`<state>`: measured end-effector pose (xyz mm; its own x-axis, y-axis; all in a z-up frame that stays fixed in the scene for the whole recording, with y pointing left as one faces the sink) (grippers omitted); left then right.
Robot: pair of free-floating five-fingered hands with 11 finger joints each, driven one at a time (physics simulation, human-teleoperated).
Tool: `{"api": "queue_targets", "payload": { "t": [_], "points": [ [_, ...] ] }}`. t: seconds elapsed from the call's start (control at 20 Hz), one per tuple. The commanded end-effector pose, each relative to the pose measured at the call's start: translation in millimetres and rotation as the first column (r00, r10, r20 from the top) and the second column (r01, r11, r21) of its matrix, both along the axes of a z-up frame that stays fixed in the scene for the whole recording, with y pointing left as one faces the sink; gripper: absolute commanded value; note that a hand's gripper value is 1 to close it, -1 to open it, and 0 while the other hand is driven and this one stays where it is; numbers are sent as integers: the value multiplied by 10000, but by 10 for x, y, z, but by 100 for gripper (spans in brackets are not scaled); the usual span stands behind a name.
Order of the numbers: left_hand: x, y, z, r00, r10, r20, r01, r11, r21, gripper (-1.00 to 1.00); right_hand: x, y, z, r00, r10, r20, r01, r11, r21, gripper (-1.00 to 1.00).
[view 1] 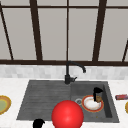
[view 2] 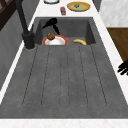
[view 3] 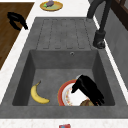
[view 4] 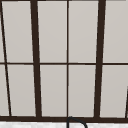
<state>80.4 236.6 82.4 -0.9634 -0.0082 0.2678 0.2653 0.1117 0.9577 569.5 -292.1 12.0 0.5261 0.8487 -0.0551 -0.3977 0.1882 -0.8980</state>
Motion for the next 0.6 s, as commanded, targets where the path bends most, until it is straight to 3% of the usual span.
{"api": "queue_targets", "payload": {
  "t": [0.0, 0.25, 0.55],
  "points": [
    [0, 0, 0, 10000, 0, 0, 0, 10000, 0, 0, 139, -14, -185, 9965, 0, -841, 0, 10000, -1, -100],
    [0, 0, 0, 10000, 0, 0, 0, 10000, 0, 0, 229, -321, -429, 9956, 189, -913, -153, 9991, 401, -100],
    [0, 0, 0, 10000, 0, 0, 0, 10000, 0, 0, 179, -295, -287, 9960, 385, -812, -359, 9988, 333, -100]
  ]
}}
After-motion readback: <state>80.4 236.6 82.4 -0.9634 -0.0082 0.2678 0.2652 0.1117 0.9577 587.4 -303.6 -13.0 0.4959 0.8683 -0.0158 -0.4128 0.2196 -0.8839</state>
